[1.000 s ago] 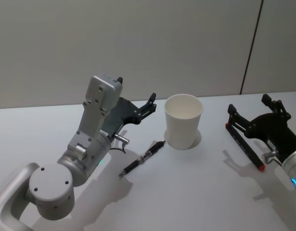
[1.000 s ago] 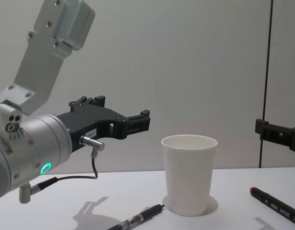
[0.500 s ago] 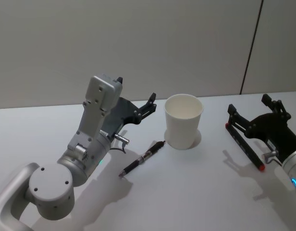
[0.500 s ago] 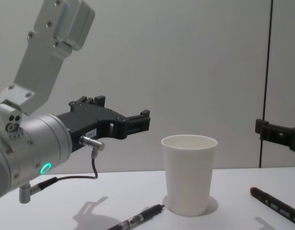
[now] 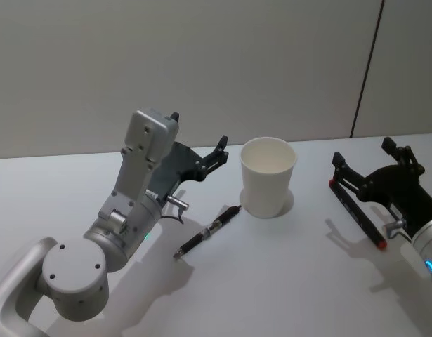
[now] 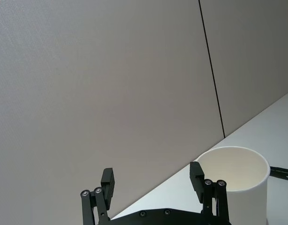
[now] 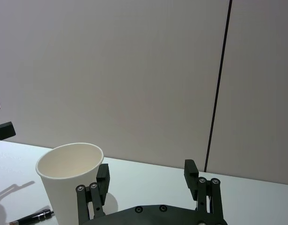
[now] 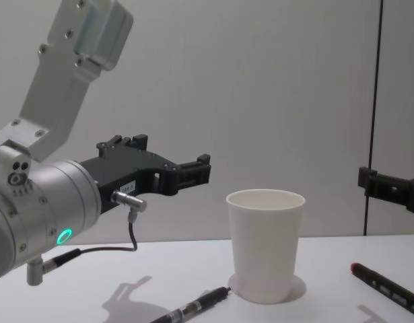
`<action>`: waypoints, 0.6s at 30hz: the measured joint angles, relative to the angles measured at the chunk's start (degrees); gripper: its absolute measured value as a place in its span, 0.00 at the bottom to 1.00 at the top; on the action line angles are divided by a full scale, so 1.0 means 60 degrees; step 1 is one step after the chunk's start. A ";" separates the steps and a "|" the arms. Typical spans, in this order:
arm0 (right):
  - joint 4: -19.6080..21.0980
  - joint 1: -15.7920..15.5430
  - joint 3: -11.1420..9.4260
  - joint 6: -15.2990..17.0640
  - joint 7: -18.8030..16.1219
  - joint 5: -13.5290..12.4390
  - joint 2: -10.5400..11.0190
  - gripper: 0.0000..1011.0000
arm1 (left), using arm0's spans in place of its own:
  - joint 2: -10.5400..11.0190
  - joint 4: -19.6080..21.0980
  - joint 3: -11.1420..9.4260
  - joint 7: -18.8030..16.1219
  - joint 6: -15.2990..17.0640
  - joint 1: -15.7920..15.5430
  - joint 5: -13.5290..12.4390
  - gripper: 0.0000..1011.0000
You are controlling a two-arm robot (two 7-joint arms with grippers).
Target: Place the pen into the pen holder.
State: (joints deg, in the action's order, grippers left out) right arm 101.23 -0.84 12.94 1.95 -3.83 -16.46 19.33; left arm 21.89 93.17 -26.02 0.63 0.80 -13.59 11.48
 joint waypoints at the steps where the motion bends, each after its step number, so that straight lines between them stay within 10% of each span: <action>1: 0.0000 0.0000 0.0000 0.0000 0.0000 0.0000 0.0000 0.99 | 0.0000 0.0001 0.0000 -0.0001 0.0000 0.0000 0.0000 0.99; 18: 0.0000 0.0000 0.0000 0.0000 0.0000 0.0000 0.0000 0.99 | 0.0000 0.0001 -0.0001 0.0000 0.0000 0.0000 0.0000 0.99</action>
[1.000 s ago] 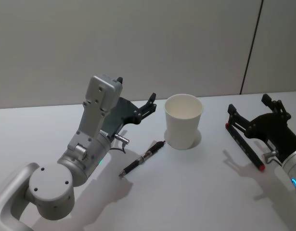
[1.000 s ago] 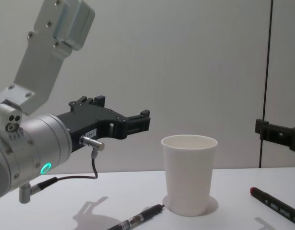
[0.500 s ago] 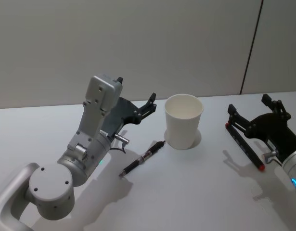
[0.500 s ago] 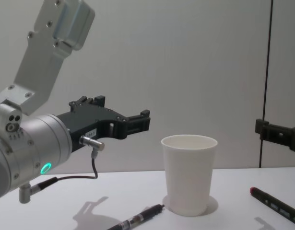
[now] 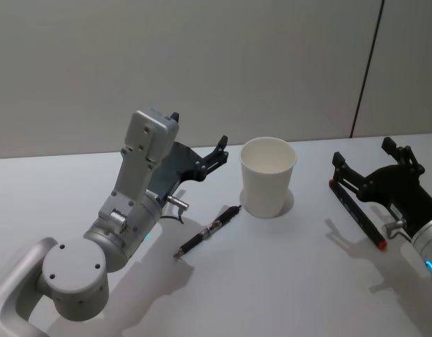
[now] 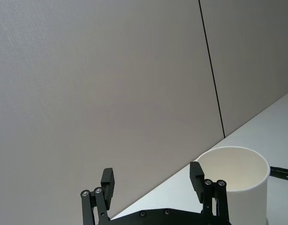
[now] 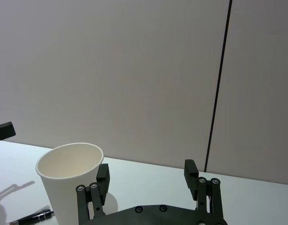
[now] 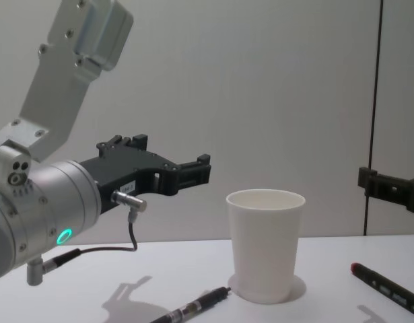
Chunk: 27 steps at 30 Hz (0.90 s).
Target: Place the pen into the pen holder.
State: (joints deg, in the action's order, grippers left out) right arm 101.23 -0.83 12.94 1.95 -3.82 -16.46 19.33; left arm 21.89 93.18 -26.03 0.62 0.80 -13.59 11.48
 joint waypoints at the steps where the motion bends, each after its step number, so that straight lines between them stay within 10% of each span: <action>1: 0.0000 -0.0001 0.0000 0.0000 0.0000 0.0000 0.0000 0.99 | 0.0000 -0.0001 0.0001 0.0000 0.0000 0.0000 0.0000 0.99; 17: -0.0065 0.0130 -0.0023 0.0164 -0.0125 0.0032 -0.0012 0.99 | 0.0000 0.0000 0.0001 0.0000 0.0000 0.0000 0.0000 0.99; 27: -0.0373 0.0693 -0.0166 0.1260 -0.0663 0.0269 0.0063 0.99 | 0.0001 0.0000 0.0001 0.0000 0.0000 0.0000 0.0000 0.99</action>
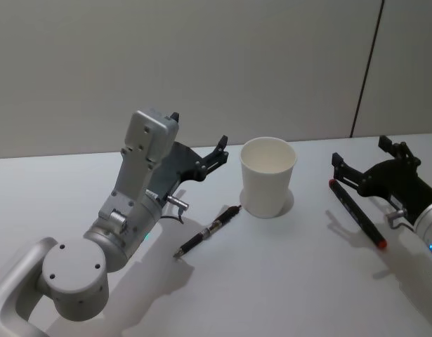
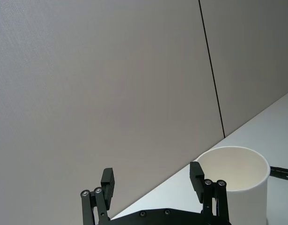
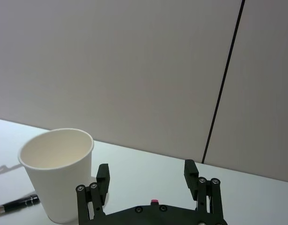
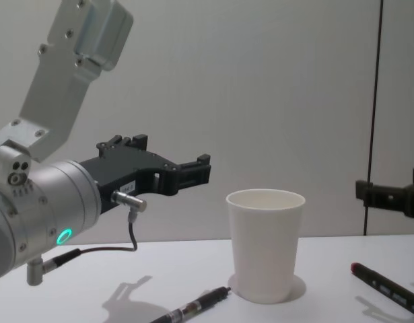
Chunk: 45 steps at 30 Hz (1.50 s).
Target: Place the pen into the pen holder.
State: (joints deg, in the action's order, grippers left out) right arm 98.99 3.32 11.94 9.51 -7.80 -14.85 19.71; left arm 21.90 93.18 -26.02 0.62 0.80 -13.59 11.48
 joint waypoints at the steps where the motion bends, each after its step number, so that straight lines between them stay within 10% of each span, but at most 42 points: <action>1: -0.0024 0.0043 -0.0012 0.0060 -0.0030 0.0011 0.0012 0.99 | 0.0000 0.0000 0.0000 0.0000 0.0000 0.0000 0.0000 0.99; 24: -0.0513 0.1440 -0.0415 0.3666 -0.1176 -0.0062 0.0246 0.99 | -0.0001 -0.0001 0.0000 0.0000 0.0000 0.0000 0.0000 0.99; 45: -0.2046 0.2437 -0.0230 0.4624 -0.1049 -0.0352 -0.0368 0.99 | -0.0001 0.0000 0.0000 0.0000 0.0000 0.0000 0.0000 0.99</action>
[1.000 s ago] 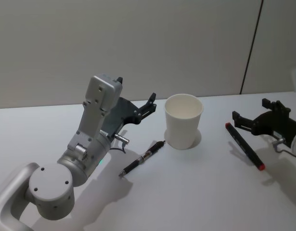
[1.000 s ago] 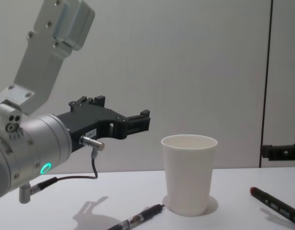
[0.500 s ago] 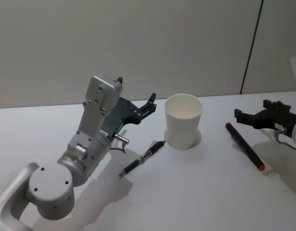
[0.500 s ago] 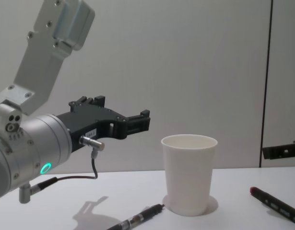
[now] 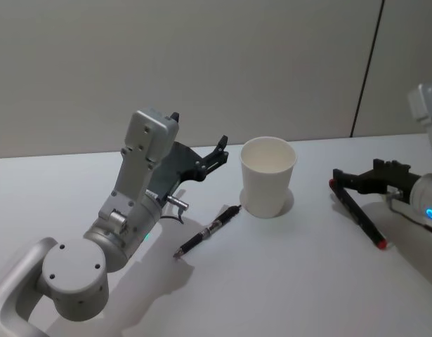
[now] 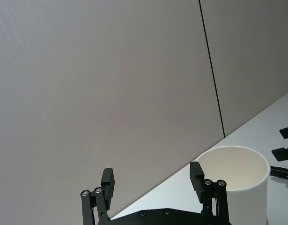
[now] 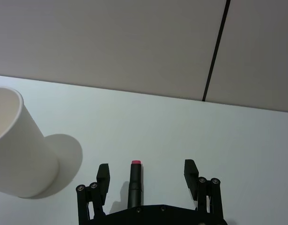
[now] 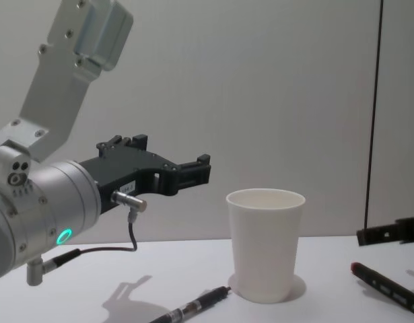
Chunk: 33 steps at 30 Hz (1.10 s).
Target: Place the pen into the pen holder.
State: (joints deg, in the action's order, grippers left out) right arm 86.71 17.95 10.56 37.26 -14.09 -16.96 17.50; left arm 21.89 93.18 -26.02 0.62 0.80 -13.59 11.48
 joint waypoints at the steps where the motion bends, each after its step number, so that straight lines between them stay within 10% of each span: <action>1: -0.0113 0.0048 0.0035 0.0004 0.0012 0.0019 -0.0046 0.99 | 0.0000 0.0000 0.0000 0.0000 0.0000 0.0000 0.0000 0.99; 33: -0.1424 0.0423 0.0754 -0.0581 -0.0219 0.1009 -0.0630 0.99 | 0.0000 0.0000 0.0000 0.0000 0.0000 0.0000 -0.0001 0.99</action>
State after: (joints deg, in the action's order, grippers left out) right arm 78.17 20.48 15.08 33.77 -15.41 -10.90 13.72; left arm 21.90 93.17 -26.02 0.62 0.79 -13.59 11.48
